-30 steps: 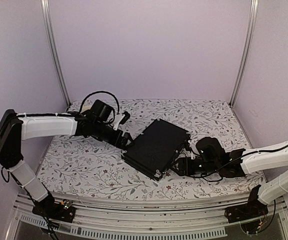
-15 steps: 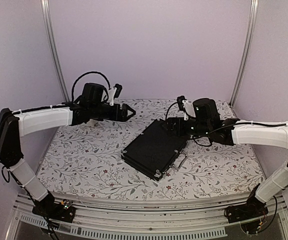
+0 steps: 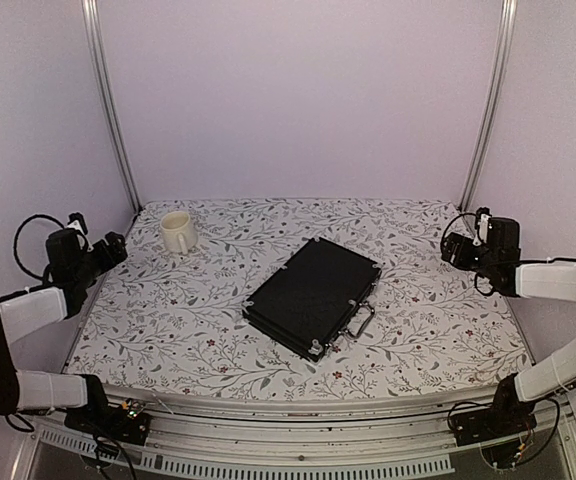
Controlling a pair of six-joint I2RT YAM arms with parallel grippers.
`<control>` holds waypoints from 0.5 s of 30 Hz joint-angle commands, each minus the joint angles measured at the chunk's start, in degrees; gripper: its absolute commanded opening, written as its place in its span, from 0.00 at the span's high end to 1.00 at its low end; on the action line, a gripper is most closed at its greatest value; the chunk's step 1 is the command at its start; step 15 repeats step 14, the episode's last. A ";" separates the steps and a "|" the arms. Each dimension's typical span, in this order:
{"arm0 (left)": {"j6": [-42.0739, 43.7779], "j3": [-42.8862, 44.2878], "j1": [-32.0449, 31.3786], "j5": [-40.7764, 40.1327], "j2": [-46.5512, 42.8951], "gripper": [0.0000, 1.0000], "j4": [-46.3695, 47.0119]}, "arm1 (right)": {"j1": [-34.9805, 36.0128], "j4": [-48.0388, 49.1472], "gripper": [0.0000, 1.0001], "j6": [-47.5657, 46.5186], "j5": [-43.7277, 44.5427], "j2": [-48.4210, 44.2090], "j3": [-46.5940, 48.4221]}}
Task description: Pack up texas hold em set
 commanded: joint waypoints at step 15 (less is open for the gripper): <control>12.89 -9.70 -4.54 -11.61 13.70 0.05 36.13 | -1.38 42.09 0.01 -15.79 11.87 -1.28 -18.38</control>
